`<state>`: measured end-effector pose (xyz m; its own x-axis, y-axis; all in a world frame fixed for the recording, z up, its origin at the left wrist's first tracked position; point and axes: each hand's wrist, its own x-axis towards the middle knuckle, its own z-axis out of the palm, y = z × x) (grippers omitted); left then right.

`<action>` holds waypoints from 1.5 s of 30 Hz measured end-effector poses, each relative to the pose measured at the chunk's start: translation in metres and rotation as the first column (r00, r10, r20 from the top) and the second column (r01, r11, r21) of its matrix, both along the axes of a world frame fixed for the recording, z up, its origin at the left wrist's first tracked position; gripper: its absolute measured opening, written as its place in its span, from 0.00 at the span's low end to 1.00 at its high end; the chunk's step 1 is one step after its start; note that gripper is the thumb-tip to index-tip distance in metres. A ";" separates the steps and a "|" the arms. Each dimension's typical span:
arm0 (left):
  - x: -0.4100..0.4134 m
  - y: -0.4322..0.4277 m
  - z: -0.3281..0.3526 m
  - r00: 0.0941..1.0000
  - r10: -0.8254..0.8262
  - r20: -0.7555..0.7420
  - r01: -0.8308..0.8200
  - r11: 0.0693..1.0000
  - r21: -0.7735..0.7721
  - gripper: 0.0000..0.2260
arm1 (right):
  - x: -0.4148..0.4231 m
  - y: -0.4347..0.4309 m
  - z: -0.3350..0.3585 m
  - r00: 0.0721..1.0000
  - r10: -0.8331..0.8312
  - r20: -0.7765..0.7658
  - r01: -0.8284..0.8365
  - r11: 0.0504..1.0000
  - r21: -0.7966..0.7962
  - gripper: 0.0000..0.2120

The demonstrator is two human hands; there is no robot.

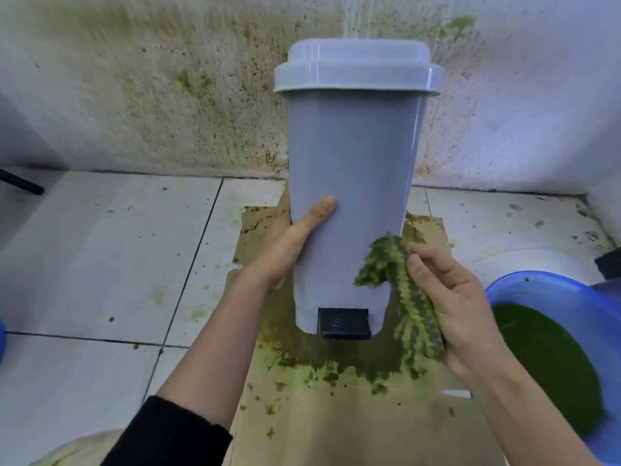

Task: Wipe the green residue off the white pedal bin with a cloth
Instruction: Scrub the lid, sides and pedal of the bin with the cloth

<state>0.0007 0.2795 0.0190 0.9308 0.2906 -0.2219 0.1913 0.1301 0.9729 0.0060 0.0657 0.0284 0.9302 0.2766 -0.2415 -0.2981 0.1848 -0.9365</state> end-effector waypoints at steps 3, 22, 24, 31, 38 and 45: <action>0.000 0.002 0.012 0.999 -0.032 -0.031 0.032 0.999 -0.027 0.32 | 0.022 0.009 0.023 0.971 -0.230 -0.067 0.238 0.958 0.163 0.12; 0.029 0.019 0.141 0.974 0.038 -0.224 -0.112 0.938 -0.327 0.12 | 0.080 0.047 0.092 0.990 -0.002 -0.141 0.007 0.999 0.033 0.31; 0.017 0.015 0.132 0.984 0.035 -0.177 -0.095 0.934 -0.343 0.07 | 0.070 0.042 0.087 0.991 0.002 -0.130 0.015 0.991 0.134 0.23; 0.008 0.016 0.103 0.996 0.063 -0.056 -0.078 0.936 -0.344 0.17 | 0.067 0.044 0.060 0.992 -0.111 -0.066 0.123 0.964 0.236 0.29; 0.028 0.014 0.073 0.987 0.159 -0.036 -0.162 0.937 -0.311 0.18 | 0.053 0.030 0.025 0.809 -0.587 -0.025 0.587 0.809 0.037 0.23; 0.028 0.013 0.061 0.991 0.132 -0.001 -0.125 0.938 -0.323 0.19 | -0.006 0.028 -0.002 0.467 -0.109 0.878 0.441 0.889 -0.124 0.21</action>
